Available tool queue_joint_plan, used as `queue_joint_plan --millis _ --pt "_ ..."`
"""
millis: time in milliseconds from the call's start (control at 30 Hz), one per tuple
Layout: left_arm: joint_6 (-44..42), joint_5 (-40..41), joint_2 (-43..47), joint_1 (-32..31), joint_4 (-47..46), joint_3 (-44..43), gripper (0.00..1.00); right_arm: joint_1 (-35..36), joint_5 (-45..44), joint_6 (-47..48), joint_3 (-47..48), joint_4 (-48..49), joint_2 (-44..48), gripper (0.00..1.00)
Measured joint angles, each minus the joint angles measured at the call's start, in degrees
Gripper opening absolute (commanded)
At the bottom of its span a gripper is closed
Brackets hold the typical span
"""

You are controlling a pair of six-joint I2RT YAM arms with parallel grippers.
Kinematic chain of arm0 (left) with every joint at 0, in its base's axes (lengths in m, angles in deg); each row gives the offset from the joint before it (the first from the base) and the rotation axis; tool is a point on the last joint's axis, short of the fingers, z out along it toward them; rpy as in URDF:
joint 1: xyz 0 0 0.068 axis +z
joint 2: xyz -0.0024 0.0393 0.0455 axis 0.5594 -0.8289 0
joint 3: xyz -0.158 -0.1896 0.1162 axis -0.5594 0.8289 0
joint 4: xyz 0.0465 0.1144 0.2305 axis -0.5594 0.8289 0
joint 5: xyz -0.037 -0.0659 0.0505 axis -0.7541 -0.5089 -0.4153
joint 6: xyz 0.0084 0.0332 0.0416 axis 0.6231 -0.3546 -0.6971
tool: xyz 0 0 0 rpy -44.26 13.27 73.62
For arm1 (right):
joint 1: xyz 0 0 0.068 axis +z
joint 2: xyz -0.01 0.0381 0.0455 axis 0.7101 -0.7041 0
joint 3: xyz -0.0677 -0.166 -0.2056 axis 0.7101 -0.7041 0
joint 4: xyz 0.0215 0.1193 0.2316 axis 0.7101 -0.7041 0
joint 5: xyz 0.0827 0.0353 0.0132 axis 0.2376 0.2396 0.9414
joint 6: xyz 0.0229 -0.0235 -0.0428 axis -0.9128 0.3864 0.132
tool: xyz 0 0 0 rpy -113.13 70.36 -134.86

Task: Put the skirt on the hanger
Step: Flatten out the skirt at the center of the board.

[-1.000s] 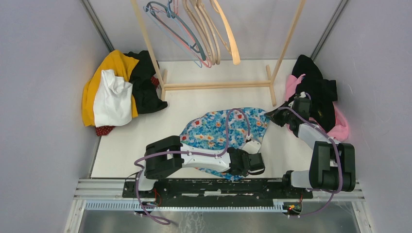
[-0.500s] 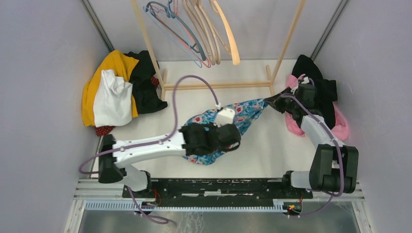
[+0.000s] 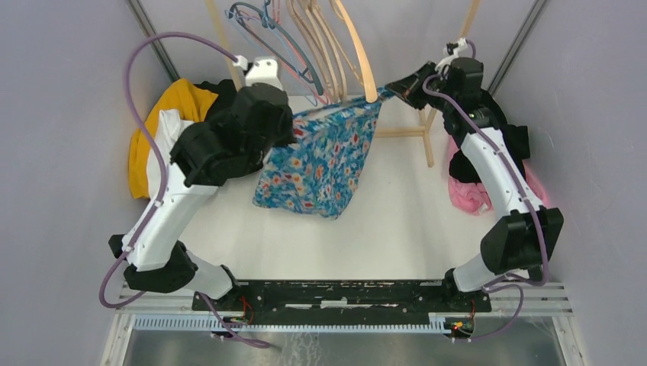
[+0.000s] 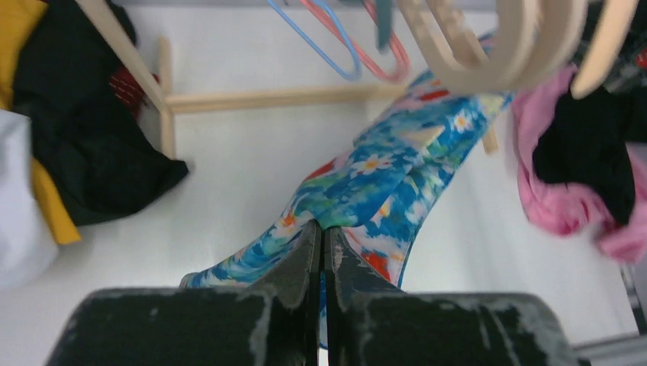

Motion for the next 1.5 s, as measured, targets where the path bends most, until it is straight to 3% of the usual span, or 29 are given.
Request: queue_joint_plan --millis 133,300,433,533,633,700,867,933,1033,1133,1233,1267,1367,1500 --pt "-4.04 -0.35 -1.20 7.85 1.51 -6.19 0.05 3.50 -0.42 -0.66 11.37 -1.49 -6.51 0.01" --pt "-6.51 -1.20 -1.16 14.34 1.79 -5.86 0.03 6.05 0.02 -0.79 22.01 -3.15 -13.46 0.01" --pt "-6.58 -4.11 2.43 14.86 -0.66 3.21 0.03 6.08 -0.02 0.76 20.06 -3.50 -13.94 0.01" --pt "-5.97 -8.74 7.41 14.43 -4.72 16.22 0.03 5.97 -0.26 3.08 12.76 -2.23 -12.15 0.01" --pt "-2.82 -10.71 12.61 10.03 -8.74 32.17 0.03 5.57 -0.42 5.40 0.33 -0.22 -9.01 0.01" --pt "0.94 -11.08 14.86 3.63 -11.69 42.86 0.03 5.01 -0.52 6.54 -8.44 1.11 -6.97 0.01" --pt "11.45 -12.15 14.40 -12.61 -17.51 58.62 0.05 1.68 -1.16 9.22 -28.70 1.88 -2.01 0.04" --pt "15.28 -12.13 12.04 -17.40 -19.87 60.26 0.10 -0.37 -1.57 10.23 -34.29 0.90 0.15 0.08" --pt "18.43 -12.39 7.15 -20.70 -24.02 60.41 0.28 -2.80 -2.82 11.45 -36.76 0.13 1.53 0.19" --pt "20.37 -12.76 1.46 -23.19 -27.26 60.22 0.44 -4.63 -4.31 12.63 -36.83 0.20 1.88 0.34" --pt "21.38 -13.73 -1.73 -25.68 -27.67 58.97 0.54 -6.08 -5.42 14.05 -36.81 -0.35 2.62 0.57" --pt "21.57 -14.08 -1.92 -26.47 -27.82 58.40 0.54 -6.40 -5.70 14.36 -36.74 -0.92 3.06 0.60" --pt "21.81 -15.15 -1.84 -28.09 -28.37 56.08 0.55 -6.97 -6.88 16.15 -36.37 -3.69 5.64 0.60" --pt "21.81 -15.98 -0.70 -28.81 -29.35 55.19 0.61 -7.06 -7.21 18.01 -35.15 -6.47 9.29 0.52"
